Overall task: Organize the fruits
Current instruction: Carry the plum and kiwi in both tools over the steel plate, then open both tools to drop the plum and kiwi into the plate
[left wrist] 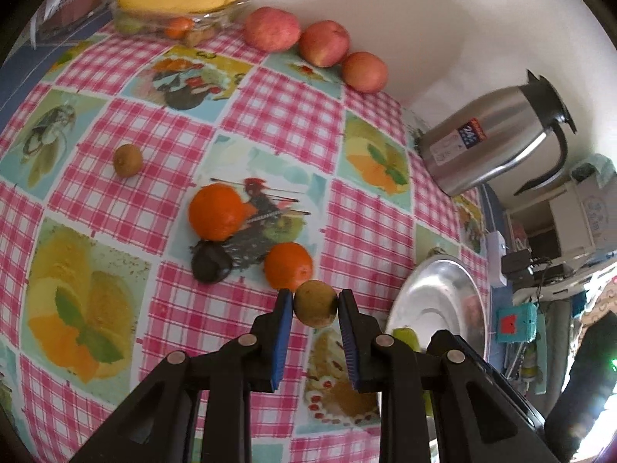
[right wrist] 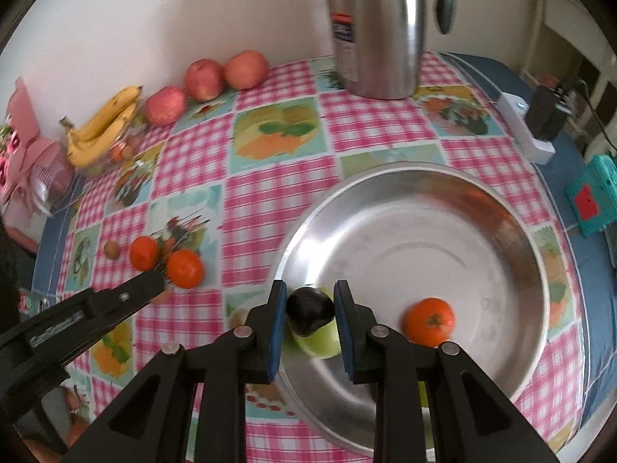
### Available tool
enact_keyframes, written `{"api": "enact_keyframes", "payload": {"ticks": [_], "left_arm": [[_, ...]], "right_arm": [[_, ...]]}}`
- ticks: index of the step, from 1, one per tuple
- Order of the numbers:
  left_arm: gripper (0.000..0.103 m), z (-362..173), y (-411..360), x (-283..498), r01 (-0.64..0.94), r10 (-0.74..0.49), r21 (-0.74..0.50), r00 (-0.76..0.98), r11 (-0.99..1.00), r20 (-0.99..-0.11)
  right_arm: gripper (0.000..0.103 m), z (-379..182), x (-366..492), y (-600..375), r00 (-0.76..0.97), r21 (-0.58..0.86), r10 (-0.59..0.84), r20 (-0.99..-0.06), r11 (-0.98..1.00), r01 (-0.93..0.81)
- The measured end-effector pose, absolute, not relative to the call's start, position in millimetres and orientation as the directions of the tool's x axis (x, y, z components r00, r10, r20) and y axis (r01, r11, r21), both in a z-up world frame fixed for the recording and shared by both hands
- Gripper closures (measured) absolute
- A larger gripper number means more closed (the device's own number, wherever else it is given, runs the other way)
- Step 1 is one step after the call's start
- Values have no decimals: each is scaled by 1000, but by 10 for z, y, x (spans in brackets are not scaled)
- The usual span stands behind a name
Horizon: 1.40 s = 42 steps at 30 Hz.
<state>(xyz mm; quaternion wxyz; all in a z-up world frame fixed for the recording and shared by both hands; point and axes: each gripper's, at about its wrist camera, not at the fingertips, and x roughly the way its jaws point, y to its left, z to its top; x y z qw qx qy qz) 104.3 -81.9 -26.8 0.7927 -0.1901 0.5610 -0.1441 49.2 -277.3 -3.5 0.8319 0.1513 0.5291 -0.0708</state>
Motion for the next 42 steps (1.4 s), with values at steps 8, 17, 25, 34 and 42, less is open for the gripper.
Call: {"api": "enact_keyframes", "payload": {"ticks": [8,17,25,34,42], "left_arm": [[77,-130,-1146,926,113,-465,-455,328,883,-822],[77,-53,-1632,748,254,-474,-409,305,876,-826],[77,-117,-2001,543,344,-454,-362,239,866,-858],[77,-290,-2204,424,378,-396,-312,168,872,-903],[76,-332,-2232,425,379,-386,-308,148,872,-910]], "right_arm": [[77,-13,374,-3170,443,161,-32,-896,906,392],[77,-66,208,-3542,442,178,-79,-893,841,510],[77,-116,124,-3702,422,165,-116,-899,804,571],[77,-233,56,-3810,391,158,-128,-912,769,620],[77,-263,53,-3800,377,146,-133,-917,765,627]]}}
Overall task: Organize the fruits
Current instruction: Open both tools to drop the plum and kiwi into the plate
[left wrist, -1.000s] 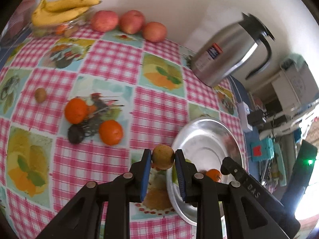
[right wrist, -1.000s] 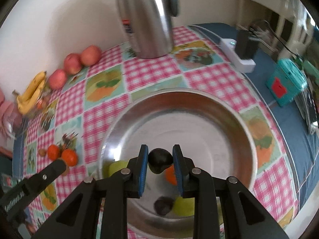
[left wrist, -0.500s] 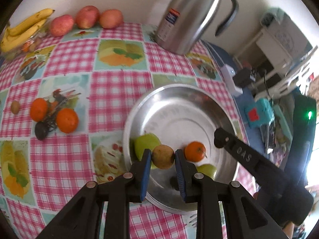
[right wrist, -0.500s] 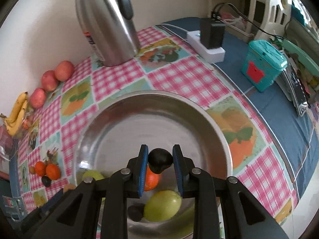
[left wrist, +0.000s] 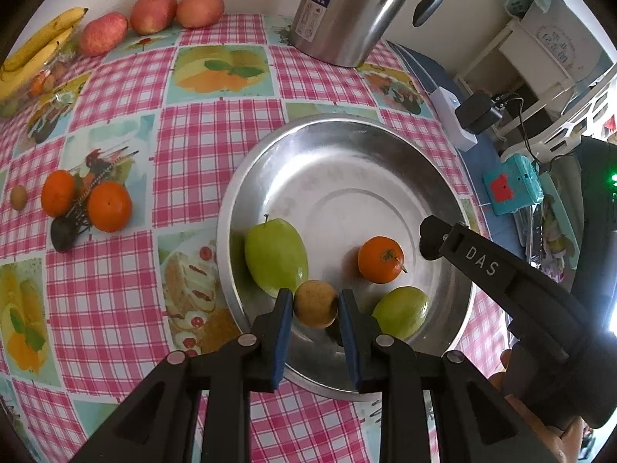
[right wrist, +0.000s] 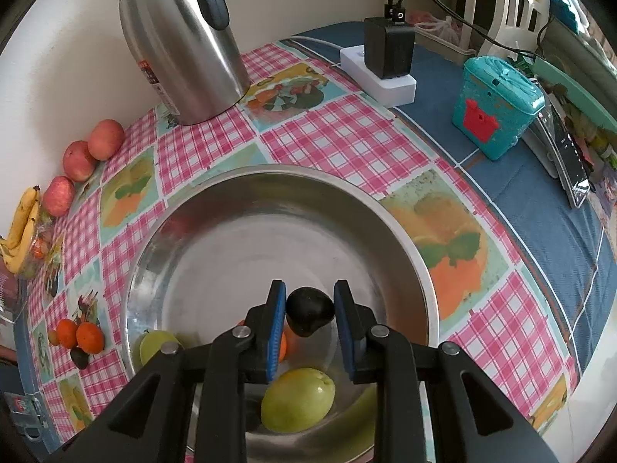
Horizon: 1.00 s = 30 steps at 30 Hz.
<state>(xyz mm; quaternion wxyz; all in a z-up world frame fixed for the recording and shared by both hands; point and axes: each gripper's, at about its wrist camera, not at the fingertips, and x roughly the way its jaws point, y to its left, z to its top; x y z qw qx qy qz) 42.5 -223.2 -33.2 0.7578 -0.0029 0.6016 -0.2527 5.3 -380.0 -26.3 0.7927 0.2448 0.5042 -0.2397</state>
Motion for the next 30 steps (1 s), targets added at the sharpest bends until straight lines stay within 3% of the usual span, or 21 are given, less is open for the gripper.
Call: {"api": "enact_keyframes", "payload": {"ticks": [3,7,17,30], "left_arm": [[76,-341,-2232,425,382,-387,-311,142,870,-911],[75,-361,-2257,431,388,-390,-316,127,866,-912],[75,-309,-2167,481,368,-407,-335,137,867,-903],[75,-157,-1403,802,139,-352,-324,299,936,-887]], "right_arm": [[75,-260,54,-3804,377,146,-133,-916,766,627],[65,-251,52,-3806,379,147,-136,-915,763,629],[64,-240,67,-3783,384,149,-131,-914,773,617],[65,-233,98,-3728,393,156,-115,-912,789,594]]}}
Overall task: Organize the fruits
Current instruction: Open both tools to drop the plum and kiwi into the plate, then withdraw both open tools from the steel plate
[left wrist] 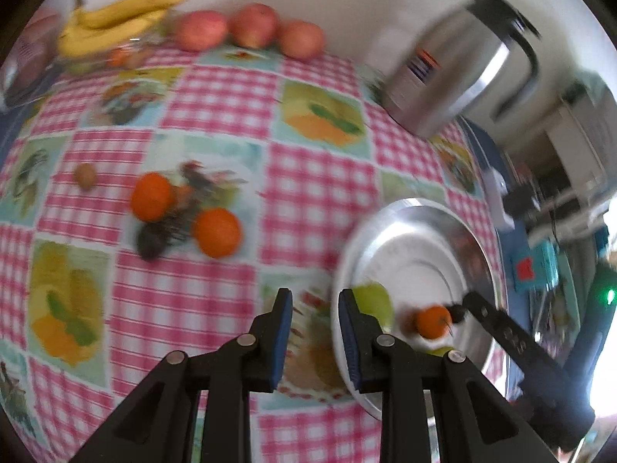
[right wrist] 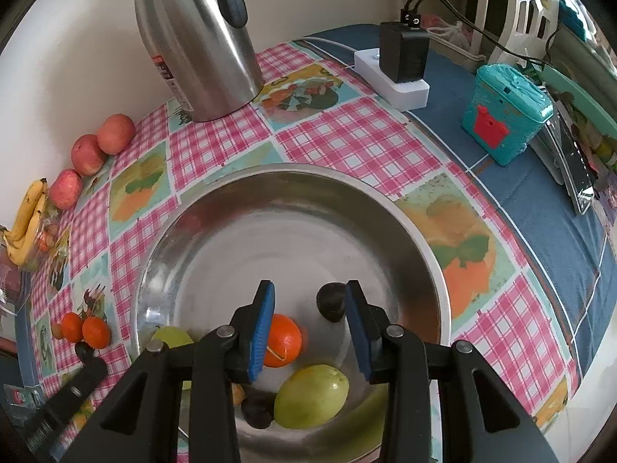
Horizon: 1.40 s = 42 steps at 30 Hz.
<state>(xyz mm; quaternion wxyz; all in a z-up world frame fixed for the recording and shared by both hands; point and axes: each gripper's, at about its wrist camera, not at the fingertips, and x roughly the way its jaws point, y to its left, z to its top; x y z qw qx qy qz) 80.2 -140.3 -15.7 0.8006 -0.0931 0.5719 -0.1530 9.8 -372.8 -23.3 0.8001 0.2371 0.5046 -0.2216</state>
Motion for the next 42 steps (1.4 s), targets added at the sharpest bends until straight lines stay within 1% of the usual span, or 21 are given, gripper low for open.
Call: {"api": "enact_keyframes", "payload": {"ticks": [8,15,21,29,30,31,32,33,34,35,36,38,39,40,42], "left_arm": [[75,-89,-946,920,3,-287,-309,385,951,-877],[75,-141,-660,978,-86,-261,-317,392,944,-882],[75,-152,-576,981,-115,-249,-316,392,942,-886],[75,-187,-600,983,-111,-242,-304,379,946,-893],[73,-196,-602,985,-112,-240,-301,376,947,-895],[62,-204,-601,986,-116,-236,-297,373,948,-897],[36,-219,-600,987,-123,-226,-289,368,950,-902],[26,-231,-596,986,-125,-220,-282,366,951,-904],[20,-241,-595,987,-127,-214,-276,365,953,-906],[20,-254,-595,991,-128,-208,-270,361,954,-909],[19,-265,-600,993,-129,-202,-262,356,956,-912],[15,-292,-604,996,-133,-182,-241,349,961,-919],[14,-308,-602,997,-138,-170,-229,345,964,-923],[13,-317,-600,996,-140,-165,-224,344,965,-925],[10,-328,-593,997,-145,-155,-215,343,966,-926]], "right_arm": [[65,-193,172,-3571,408,160,-92,-908,825,542],[65,-80,279,-3303,434,160,-63,-899,874,459],[65,-28,358,-3078,446,162,-32,-894,906,390],[65,-24,386,-2966,445,165,-10,-896,921,354],[65,-33,390,-2965,442,163,-10,-897,921,352],[65,-43,392,-2961,437,161,-9,-899,922,352],[64,-53,394,-2958,433,160,-9,-901,922,352],[56,-60,398,-2955,431,159,-9,-902,922,353],[46,-65,403,-2958,429,158,-10,-903,922,353],[42,-72,406,-2958,427,157,-10,-904,922,354],[41,-77,409,-2958,426,159,-7,-905,923,352],[40,-83,416,-2947,424,157,-6,-906,925,347],[36,-87,418,-2940,421,152,-9,-907,926,347],[29,-92,424,-2932,417,144,-14,-909,928,345],[28,-97,429,-2923,414,138,-17,-910,930,340]]}}
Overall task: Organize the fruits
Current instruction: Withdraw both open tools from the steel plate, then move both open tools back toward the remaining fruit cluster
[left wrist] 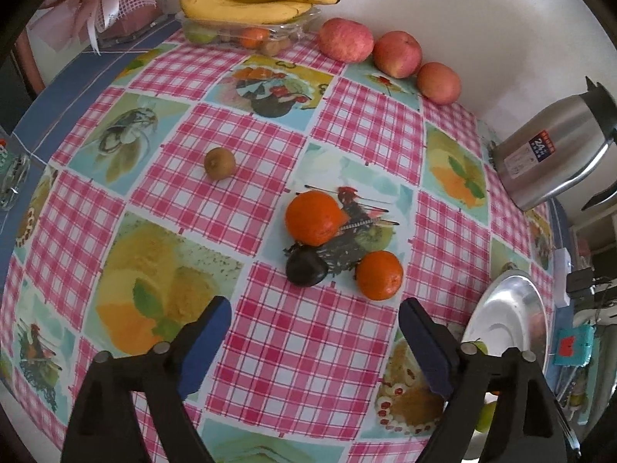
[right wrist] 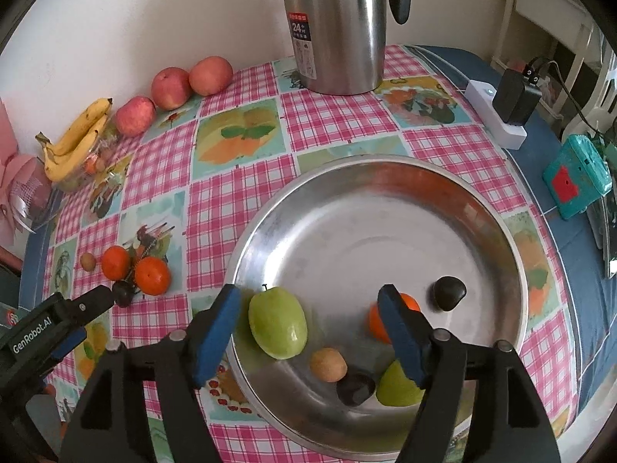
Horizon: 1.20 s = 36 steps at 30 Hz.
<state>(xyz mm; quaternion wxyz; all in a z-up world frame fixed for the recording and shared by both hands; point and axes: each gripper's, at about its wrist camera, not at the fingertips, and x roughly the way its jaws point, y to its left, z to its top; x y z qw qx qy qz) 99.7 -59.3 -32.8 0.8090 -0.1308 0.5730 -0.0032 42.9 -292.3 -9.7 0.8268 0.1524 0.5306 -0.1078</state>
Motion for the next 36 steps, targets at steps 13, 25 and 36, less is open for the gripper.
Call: {"api": "enact_keyframes", "payload": {"ticks": [13,25,36], "left_arm": [[0,-289,-546,994,-171,-50,-126,391,977,-919],[0,-166,-591,1017,-151,68,-4,464,988,-883],[0,44,-527,986,-184,98,-4,543,983,-834]], "right_arm": [[3,-122,432,-2903,411,113,-34,-911,938,329],[3,-88,432,-2827,445,97,-46,-894,951,292],[3,-88,423,-2759,453,86,-51,-890,957,276]]}}
